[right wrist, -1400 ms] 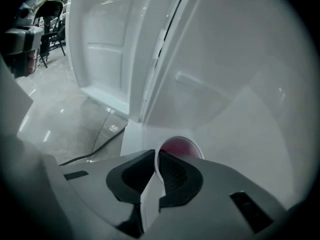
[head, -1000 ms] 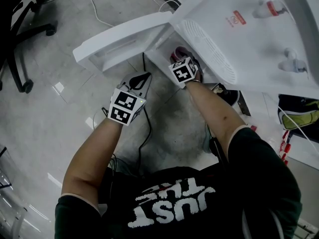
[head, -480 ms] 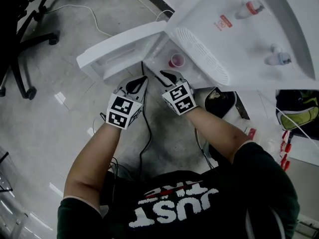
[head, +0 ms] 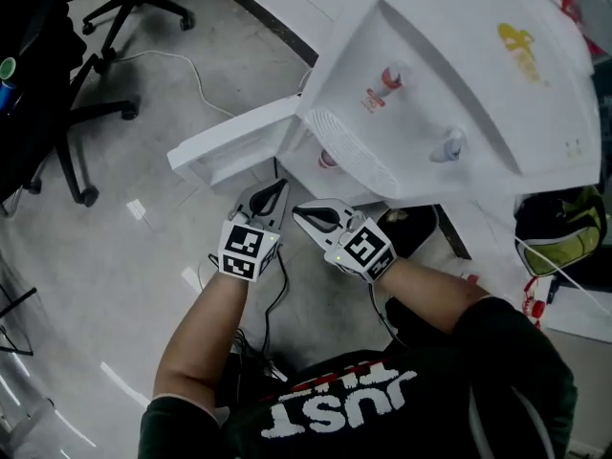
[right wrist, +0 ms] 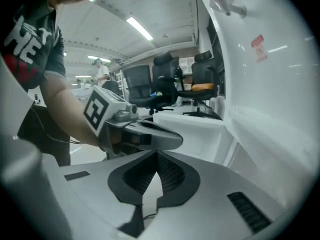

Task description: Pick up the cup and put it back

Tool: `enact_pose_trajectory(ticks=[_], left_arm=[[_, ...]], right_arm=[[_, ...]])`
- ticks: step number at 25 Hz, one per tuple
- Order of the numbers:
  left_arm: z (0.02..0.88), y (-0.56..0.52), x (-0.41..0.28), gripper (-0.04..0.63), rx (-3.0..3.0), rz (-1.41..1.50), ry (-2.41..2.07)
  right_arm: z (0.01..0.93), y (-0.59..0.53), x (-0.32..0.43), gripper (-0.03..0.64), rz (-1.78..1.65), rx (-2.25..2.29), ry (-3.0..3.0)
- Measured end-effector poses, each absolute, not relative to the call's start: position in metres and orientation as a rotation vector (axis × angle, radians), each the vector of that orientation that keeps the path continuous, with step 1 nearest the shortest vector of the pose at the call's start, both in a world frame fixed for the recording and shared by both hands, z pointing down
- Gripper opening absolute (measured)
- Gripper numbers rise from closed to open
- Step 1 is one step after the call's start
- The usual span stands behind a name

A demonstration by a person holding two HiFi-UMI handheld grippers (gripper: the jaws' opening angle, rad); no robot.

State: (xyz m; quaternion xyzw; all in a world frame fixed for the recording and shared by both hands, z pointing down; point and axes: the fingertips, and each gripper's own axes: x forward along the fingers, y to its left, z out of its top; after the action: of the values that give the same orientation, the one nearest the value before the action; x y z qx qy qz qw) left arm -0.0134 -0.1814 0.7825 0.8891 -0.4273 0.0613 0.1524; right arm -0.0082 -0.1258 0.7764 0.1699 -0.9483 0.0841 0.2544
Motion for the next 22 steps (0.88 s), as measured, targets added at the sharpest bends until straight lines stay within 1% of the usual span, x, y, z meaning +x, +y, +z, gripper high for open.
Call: enact_pose_trajectory(ticks=[4, 11, 17, 22], left_arm=[[0.705, -0.149, -0.012, 0.003, 2.440, 0.157, -1.289], [0.518, -0.094, -0.023, 0.003, 2.413, 0.118, -1.405], [0.350, -0.062, -0.025, 0.003, 2.402, 0.072, -1.439], [0.218, -0.069, -0.012, 0.003, 2.578, 0.106, -1.445]], right_arm=[[0.682, -0.076, -0.010, 0.035, 0.249, 0.293, -2.611], [0.479, -0.038, -0.014, 0.035, 0.204, 0.160, -2.670], [0.302, -0.041, 0.007, 0.035, 0.189, 0.215, -2.756], [0.182, -0.070, 0.041, 0.035, 0.060, 0.336, -2.835]])
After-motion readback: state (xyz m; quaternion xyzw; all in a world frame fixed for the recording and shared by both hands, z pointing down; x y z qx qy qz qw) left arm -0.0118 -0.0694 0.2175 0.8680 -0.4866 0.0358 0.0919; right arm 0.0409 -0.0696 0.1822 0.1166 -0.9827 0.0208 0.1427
